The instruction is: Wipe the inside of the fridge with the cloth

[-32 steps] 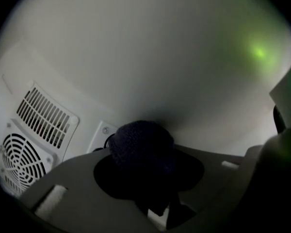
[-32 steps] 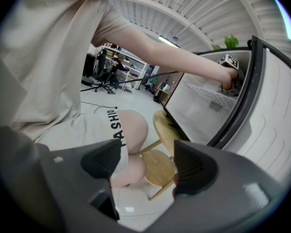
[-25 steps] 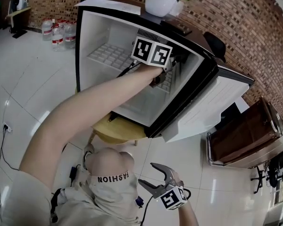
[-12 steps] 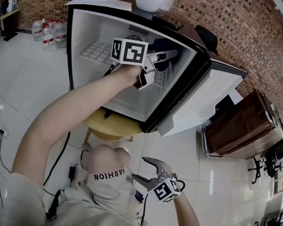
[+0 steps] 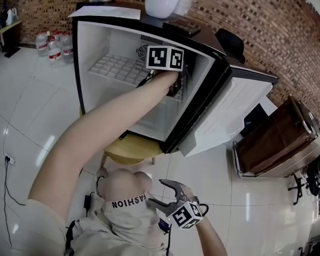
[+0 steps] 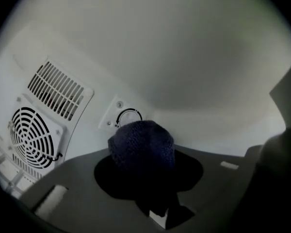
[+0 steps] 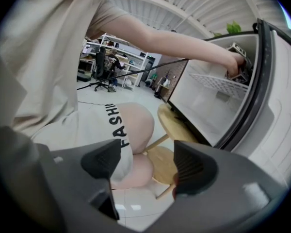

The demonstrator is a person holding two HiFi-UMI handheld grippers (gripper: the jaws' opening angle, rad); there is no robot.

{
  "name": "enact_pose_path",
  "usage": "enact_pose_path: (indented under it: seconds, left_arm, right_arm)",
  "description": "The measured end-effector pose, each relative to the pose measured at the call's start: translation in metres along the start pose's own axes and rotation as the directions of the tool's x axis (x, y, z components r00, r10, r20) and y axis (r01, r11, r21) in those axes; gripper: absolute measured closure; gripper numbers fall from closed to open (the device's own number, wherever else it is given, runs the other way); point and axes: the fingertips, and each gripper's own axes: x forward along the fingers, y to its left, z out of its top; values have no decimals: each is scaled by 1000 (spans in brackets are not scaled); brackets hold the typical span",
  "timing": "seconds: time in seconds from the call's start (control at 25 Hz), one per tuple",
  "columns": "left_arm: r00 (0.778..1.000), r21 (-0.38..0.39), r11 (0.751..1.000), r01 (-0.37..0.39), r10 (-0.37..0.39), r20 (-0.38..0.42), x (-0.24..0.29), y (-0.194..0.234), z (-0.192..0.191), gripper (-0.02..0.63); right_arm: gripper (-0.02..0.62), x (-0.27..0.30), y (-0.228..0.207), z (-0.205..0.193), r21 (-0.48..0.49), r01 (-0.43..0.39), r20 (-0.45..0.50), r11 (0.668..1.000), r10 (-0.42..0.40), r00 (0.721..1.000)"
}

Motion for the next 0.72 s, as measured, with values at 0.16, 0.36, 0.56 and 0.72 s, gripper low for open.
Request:
enact_pose_path:
  seconds: [0.16,0.36,0.56,0.72]
  left_arm:
    - [984,33,988,149,-145,-99,-20,-22,-10,482]
    - [913,-10,934,357,-351,-210,-62,-65,-29,486]
    - [802,23,863,505,-459,-383,-123,-107,-61,485]
    - [894,157,916,369,-303,-329,-130,-85,-44,483]
  right_arm:
    - [273,-1,-12,-2,31,34,33,999,-35,999]
    - [276,0,-23,1,41,41,30,998,-42,999]
    - [306,-14,-52,19,24,216,-30,976,-215,976]
    - [354,-57,-132,61,84,424,19,902,-427,904]
